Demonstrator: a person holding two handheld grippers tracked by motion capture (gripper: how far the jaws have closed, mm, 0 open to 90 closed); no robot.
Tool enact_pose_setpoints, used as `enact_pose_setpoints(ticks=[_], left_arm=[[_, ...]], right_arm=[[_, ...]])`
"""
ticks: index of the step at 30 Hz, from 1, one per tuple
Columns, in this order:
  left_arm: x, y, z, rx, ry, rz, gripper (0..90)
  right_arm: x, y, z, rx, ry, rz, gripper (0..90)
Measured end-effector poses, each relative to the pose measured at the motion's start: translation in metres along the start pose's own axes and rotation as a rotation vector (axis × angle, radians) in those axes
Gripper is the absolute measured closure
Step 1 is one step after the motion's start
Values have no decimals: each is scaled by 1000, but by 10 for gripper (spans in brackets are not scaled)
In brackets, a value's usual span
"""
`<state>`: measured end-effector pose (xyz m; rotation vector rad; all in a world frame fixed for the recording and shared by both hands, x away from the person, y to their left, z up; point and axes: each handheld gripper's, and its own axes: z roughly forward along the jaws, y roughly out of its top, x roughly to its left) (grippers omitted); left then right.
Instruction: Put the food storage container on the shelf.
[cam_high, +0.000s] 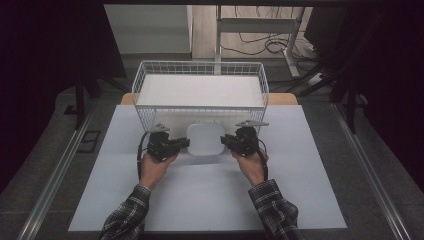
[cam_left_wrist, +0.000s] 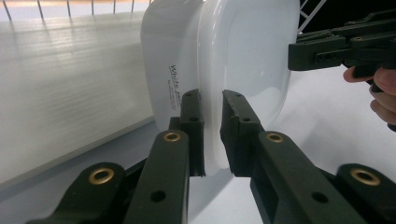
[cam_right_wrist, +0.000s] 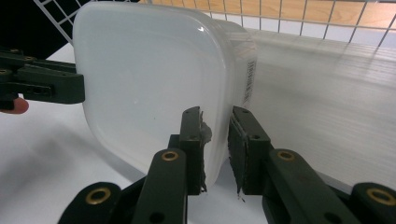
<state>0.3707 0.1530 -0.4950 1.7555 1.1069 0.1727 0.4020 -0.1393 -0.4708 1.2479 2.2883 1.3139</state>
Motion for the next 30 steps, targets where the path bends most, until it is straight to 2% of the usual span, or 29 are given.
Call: enact_pose_setpoints(ticks=[2, 6, 10, 11, 12, 15, 18, 19, 20, 21, 24, 29, 30], left_arm=[[2, 1, 2, 1, 9, 4, 794], [6, 2, 6, -4, 13, -20, 787], [9, 1, 9, -8, 27, -13, 761], [9, 1, 10, -19, 40, 0, 750], [9, 1, 10, -19, 40, 0, 737], [7, 5, 17, -41, 74, 15, 699], [8, 8, 19, -45, 86, 15, 656], [6, 12, 21, -40, 116, 51, 657], [6, 12, 21, -40, 116, 51, 659], [5, 17, 23, -34, 140, 70, 655], [7, 23, 25, -26, 163, 81, 635], [11, 30, 30, -29, 202, 97, 573], [10, 29, 29, -36, 216, 104, 523]], right_arm=[[-1, 0, 2, 2, -5, 3, 745], [-4, 2, 6, -6, 8, 15, 744], [-3, 5, 8, -14, 7, -1, 733], [-1, 7, 10, -19, -13, -25, 715], [-1, 7, 10, -19, -13, -25, 715], [-4, 11, 15, -28, -22, -21, 679], [-4, 13, 16, -32, -46, -38, 674], [-4, 15, 19, -22, -70, -51, 652], [-4, 15, 19, -22, -70, -51, 652], [-4, 15, 21, -36, -83, -51, 650], [-8, 17, 25, -53, -91, -37, 637], [-12, 22, 30, -51, -105, -3, 616], [-12, 25, 30, -45, -120, 2, 625]])
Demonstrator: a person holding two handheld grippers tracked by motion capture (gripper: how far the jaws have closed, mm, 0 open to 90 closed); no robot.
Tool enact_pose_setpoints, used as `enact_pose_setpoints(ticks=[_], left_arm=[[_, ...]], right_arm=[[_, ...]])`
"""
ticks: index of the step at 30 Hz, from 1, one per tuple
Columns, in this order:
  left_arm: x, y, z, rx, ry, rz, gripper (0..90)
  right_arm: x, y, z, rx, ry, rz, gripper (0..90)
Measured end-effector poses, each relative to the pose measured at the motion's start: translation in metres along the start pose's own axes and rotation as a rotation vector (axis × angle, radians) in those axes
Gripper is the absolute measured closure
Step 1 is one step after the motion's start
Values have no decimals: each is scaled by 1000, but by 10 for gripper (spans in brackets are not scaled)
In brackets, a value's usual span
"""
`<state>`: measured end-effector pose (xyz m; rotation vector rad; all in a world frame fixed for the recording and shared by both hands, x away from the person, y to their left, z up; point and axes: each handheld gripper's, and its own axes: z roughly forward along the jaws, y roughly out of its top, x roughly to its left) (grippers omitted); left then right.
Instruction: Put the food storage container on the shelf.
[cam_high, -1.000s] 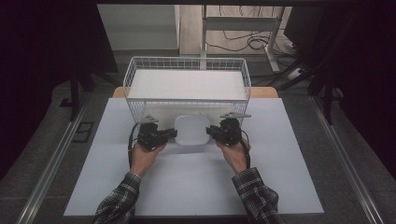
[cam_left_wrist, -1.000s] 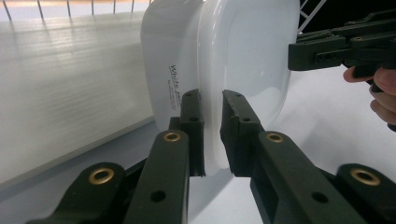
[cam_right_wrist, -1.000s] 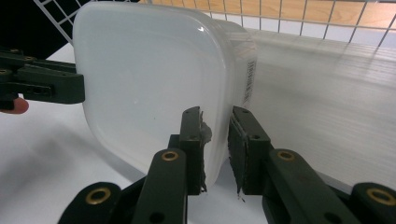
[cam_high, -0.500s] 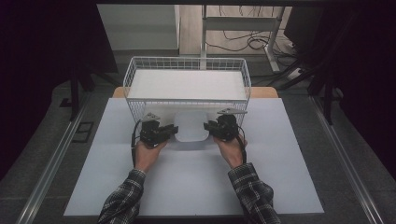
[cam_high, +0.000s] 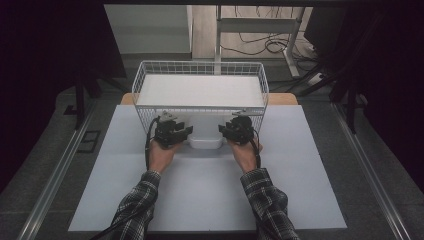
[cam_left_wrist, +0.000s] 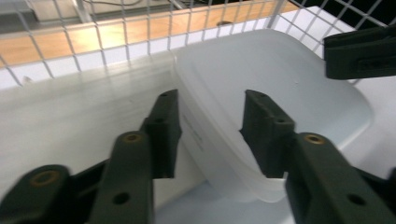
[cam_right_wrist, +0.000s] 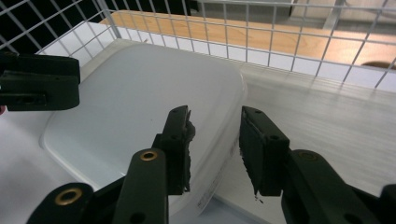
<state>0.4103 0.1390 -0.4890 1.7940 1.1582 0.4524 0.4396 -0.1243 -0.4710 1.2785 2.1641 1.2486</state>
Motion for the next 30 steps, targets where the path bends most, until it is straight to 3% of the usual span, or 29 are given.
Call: enact_pose_setpoints(ticks=[1, 4, 6, 8, 10, 13, 17, 18, 21, 29, 30], left_arm=[[0, -1, -2, -8, 5, 4, 523], [-2, -5, -14, -24, 6, 34, 390], [-2, -5, -18, -30, 2, 30, 343], [-2, -8, -27, -52, -20, 15, 289], [-3, -10, -37, -60, -71, 5, 241], [-14, -20, -56, -65, -91, 46, 173], [-24, -34, -77, -67, -128, 72, 106], [-24, -34, -77, -67, -128, 72, 85], [-33, -53, -99, -82, -111, 125, 78], [-33, -84, -132, -108, -95, 105, 31], [-35, -93, -141, -105, -80, 121, 31]], right_arm=[[0, 0, 0, 0, 0, 0, 625], [1, 1, -8, 1, 14, -12, 663], [0, 1, -11, -12, 20, -11, 676], [0, 0, -18, -24, 34, -19, 707], [3, -3, -28, -43, 50, -40, 761], [7, -5, -38, -53, 70, -58, 829], [15, -11, -50, -57, 106, -106, 868], [17, -13, -53, -60, 118, -114, 876], [23, -18, -61, -53, 148, -140, 884], [45, -30, -72, -40, 192, -191, 886], [47, -32, -72, -38, 193, -197, 886]])
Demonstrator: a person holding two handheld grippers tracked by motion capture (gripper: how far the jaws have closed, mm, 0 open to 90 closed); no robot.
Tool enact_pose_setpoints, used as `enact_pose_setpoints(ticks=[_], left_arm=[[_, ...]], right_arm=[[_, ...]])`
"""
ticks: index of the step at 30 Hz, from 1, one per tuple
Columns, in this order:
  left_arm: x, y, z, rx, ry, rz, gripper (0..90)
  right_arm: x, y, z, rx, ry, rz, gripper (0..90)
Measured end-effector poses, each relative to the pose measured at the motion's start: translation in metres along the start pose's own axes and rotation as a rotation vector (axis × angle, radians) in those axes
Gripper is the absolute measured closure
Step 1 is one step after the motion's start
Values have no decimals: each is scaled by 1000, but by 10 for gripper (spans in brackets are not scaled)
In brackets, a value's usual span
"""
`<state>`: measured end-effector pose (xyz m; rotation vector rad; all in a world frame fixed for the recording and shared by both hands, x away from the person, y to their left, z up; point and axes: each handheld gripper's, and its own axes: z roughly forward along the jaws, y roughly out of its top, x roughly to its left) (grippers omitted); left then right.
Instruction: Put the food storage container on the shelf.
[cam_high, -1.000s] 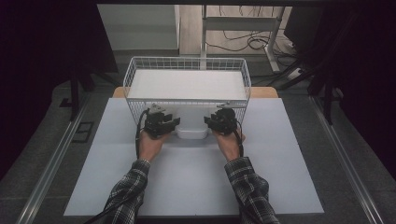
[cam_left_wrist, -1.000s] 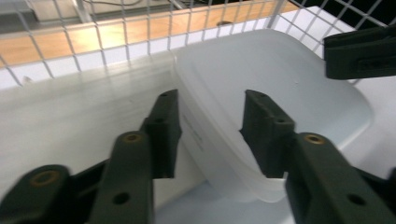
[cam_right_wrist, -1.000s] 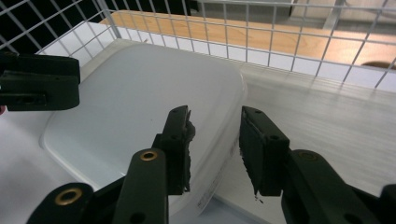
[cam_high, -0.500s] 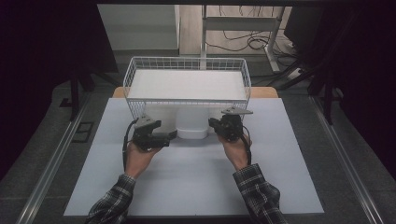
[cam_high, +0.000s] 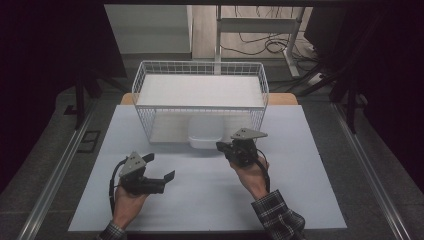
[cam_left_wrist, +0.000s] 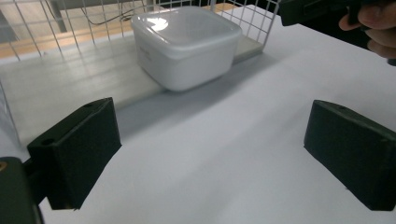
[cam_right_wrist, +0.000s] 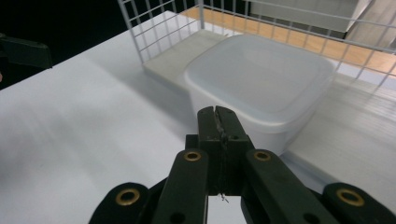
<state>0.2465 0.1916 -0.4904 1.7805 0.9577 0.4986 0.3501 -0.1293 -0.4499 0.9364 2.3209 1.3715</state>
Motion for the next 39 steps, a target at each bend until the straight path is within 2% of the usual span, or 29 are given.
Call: enact_pose_setpoints(ticks=[4, 5, 10, 11, 12, 13, 14, 22, 32, 33, 39], left_arm=[[-6, -11, -13, 3, 2, 14, 34], [-10, -19, -20, 2, 7, 18, 34], [-16, -33, -30, 12, 17, 24, 30], [-20, -37, -33, 21, 24, 40, 29], [-20, -37, -33, 21, 24, 40, 26], [-22, -39, -36, 28, 35, 63, 25], [-22, -40, -37, 28, 34, 69, 22], [-22, -48, -44, 26, 27, 43, 1], [-23, -48, -45, 31, 28, 61, 0], [-22, -49, -44, 36, 27, 62, 1], [-22, -49, -42, 47, 24, 57, 5]], right_arm=[[4, -7, 1, 8, 7, 5, 886], [7, -12, 3, 13, 9, 7, 886], [13, -23, 12, 26, 17, 14, 886], [14, -24, 15, 30, 17, 11, 886], [14, -24, 15, 30, 17, 11, 886], [15, -26, 21, 45, 17, 5, 887], [16, -26, 24, 51, 15, 3, 887], [9, -29, 49, 67, -5, 12, 887], [5, -17, 71, 62, -43, -34, 887], [3, -16, 75, 67, -59, -41, 887], [-6, -15, 82, 60, -67, -29, 887]])
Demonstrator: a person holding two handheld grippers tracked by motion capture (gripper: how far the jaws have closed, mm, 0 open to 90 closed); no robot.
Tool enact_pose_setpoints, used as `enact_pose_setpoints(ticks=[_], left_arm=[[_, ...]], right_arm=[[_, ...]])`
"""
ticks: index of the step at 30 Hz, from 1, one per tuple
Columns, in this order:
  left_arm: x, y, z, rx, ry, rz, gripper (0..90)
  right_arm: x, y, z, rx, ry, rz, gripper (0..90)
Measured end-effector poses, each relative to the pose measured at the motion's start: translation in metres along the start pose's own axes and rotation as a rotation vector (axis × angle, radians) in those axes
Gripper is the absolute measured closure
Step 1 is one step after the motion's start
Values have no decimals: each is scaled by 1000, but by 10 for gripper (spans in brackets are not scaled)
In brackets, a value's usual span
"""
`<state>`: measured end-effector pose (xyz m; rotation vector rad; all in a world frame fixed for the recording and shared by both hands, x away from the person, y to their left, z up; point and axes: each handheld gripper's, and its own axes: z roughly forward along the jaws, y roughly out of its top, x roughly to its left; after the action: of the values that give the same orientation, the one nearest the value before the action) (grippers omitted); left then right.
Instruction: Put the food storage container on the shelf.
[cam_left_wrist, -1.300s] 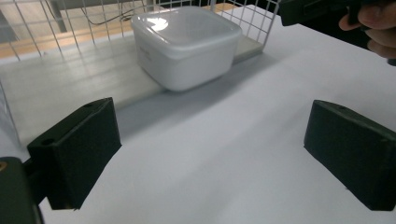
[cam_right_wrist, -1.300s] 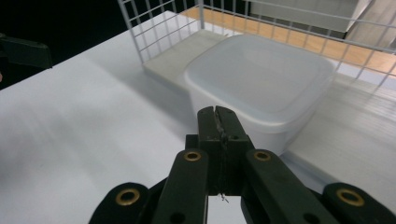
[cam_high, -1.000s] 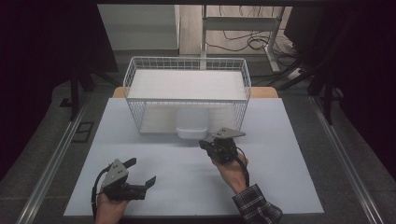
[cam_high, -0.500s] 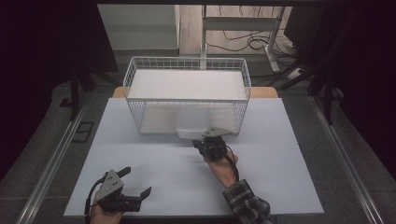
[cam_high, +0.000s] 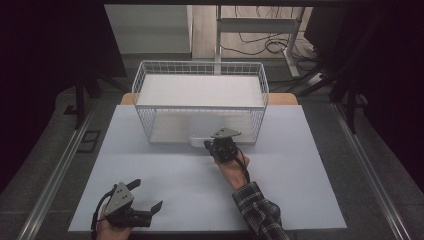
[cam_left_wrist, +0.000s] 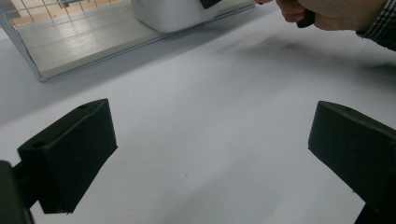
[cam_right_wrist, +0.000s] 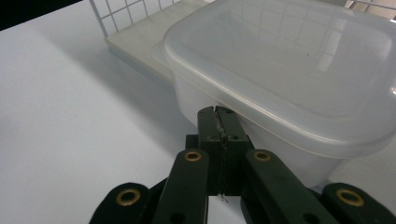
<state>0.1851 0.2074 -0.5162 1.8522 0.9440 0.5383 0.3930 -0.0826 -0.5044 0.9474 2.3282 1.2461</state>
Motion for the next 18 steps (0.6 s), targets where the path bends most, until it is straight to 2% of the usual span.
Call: enact_pose_setpoints(ticks=[18], left_arm=[[1, 0, 0, -4, 1, -9, 9]], right_arm=[[-16, 12, 15, 4, -49, 12, 887]])
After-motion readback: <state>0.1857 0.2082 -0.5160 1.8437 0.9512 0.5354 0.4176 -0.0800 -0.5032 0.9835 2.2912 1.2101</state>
